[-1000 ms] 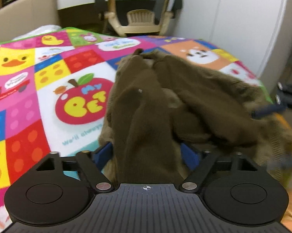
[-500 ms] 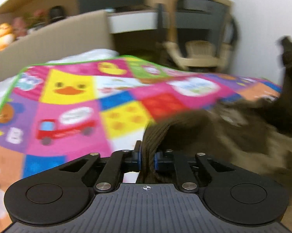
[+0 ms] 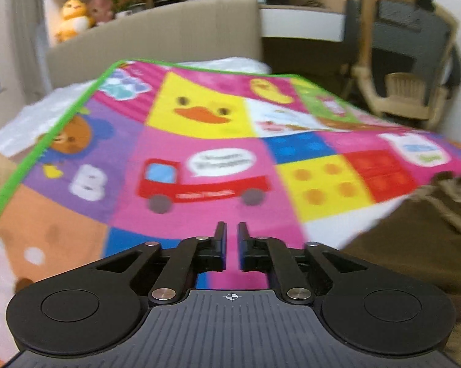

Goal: Fold clothes

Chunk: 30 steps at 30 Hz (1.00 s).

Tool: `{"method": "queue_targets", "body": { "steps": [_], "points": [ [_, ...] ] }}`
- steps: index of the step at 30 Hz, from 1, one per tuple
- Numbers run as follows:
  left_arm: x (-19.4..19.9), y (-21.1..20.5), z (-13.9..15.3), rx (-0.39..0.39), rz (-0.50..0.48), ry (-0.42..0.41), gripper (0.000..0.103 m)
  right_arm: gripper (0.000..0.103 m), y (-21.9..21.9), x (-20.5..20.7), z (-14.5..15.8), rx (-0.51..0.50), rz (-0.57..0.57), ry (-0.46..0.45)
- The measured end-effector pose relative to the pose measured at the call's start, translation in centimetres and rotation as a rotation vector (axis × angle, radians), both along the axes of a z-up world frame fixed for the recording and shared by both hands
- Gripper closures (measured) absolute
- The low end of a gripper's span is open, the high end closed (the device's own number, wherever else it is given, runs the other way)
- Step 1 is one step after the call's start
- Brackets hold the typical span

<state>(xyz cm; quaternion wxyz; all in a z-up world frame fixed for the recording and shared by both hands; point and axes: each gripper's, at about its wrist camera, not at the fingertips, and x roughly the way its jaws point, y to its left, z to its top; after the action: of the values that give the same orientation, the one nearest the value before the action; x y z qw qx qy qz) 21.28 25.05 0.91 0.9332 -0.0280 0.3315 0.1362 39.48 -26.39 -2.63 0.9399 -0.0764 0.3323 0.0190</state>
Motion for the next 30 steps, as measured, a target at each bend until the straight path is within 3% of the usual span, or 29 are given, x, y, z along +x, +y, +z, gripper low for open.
{"method": "queue_targets", "body": {
  "steps": [3, 4, 6, 8, 10, 12, 15, 16, 18, 20, 26, 28, 30],
  "points": [
    [-1.7, -1.4, 1.3, -0.130, -0.068, -0.031, 0.062, 0.086, -0.5, -1.2, 0.8, -0.012, -0.007, -0.008],
    [-2.6, -1.8, 1.7, -0.199, -0.095, -0.047, 0.053, 0.086, -0.8, -1.7, 0.9, -0.010, -0.018, -0.006],
    [-4.6, -2.5, 2.3, -0.350, -0.168, -0.074, 0.047, 0.079, -1.3, -2.0, 1.0, -0.012, -0.045, 0.002],
    [-6.0, -3.0, 1.8, -0.509, -0.231, -0.079, 0.030, 0.071, -1.7, -2.3, 1.2, 0.016, -0.079, 0.000],
    [-6.6, -3.7, 0.4, -0.654, -0.255, -0.052, 0.025, 0.059, -2.3, -3.1, 1.5, 0.079, -0.104, -0.006],
    [-6.4, -4.1, -1.4, -0.728, -0.227, -0.026, 0.025, 0.045, -2.8, -4.4, 2.0, 0.139, -0.108, -0.023],
    [-5.5, -3.3, -3.6, -0.735, -0.093, -0.015, 0.026, 0.043, -2.7, -7.1, 3.0, 0.122, -0.067, -0.068],
    [-5.2, -2.7, -4.1, -0.735, -0.048, -0.021, 0.031, 0.042, -2.6, -8.0, 3.3, 0.110, -0.051, -0.083],
    [-4.6, -1.3, -4.7, -0.733, 0.028, -0.037, 0.053, 0.042, -2.2, -9.7, 3.7, 0.122, -0.006, -0.090],
    [-3.9, 0.0, -4.9, -0.704, 0.072, -0.048, 0.091, 0.042, -1.6, -11.3, 4.0, 0.144, 0.046, -0.085],
    [-1.0, 2.2, -3.3, -0.508, 0.100, -0.085, 0.095, 0.041, 3.6, -12.4, 5.4, 0.209, 0.246, -0.045],
    [-0.4, 2.4, -2.6, -0.464, 0.116, -0.089, 0.095, 0.041, 5.7, -11.2, 5.7, 0.266, 0.299, -0.007],
    [-0.7, 2.5, -2.1, -0.474, 0.101, -0.093, 0.090, 0.041, 7.7, -9.0, 5.4, 0.344, 0.346, 0.066]
  ]
}}
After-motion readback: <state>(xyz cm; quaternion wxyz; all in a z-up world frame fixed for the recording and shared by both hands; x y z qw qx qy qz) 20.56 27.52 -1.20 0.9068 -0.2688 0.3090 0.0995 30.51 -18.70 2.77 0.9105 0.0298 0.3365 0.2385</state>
